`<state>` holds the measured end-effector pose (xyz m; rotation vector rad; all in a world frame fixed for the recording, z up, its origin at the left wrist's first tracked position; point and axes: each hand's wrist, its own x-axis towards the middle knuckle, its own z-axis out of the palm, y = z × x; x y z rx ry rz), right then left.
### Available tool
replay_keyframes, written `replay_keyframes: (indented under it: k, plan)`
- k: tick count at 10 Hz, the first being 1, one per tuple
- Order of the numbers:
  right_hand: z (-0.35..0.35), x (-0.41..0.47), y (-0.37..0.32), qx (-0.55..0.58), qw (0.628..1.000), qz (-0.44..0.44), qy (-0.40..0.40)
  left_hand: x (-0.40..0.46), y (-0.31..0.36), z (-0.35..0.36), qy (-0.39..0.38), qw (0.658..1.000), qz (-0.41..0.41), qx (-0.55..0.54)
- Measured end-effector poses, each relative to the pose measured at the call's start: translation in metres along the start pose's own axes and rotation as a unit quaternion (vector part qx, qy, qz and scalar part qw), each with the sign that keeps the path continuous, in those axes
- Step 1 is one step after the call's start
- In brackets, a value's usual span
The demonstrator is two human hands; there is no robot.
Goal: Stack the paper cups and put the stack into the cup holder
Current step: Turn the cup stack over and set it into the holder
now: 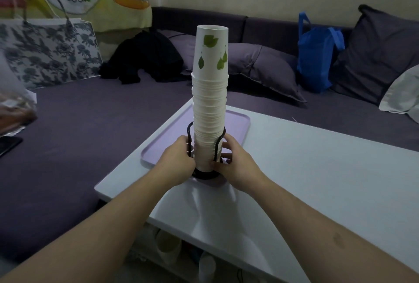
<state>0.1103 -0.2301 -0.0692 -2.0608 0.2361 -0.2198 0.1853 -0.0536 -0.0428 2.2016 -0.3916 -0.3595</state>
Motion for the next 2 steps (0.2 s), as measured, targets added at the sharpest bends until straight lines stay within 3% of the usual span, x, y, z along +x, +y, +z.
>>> replay_keyframes:
  k: [2]
  plan:
    - [-0.007,-0.014,0.0,0.0,0.999,0.03,0.024,-0.011,0.003,0.0,0.054,0.997,-0.013,-0.044]
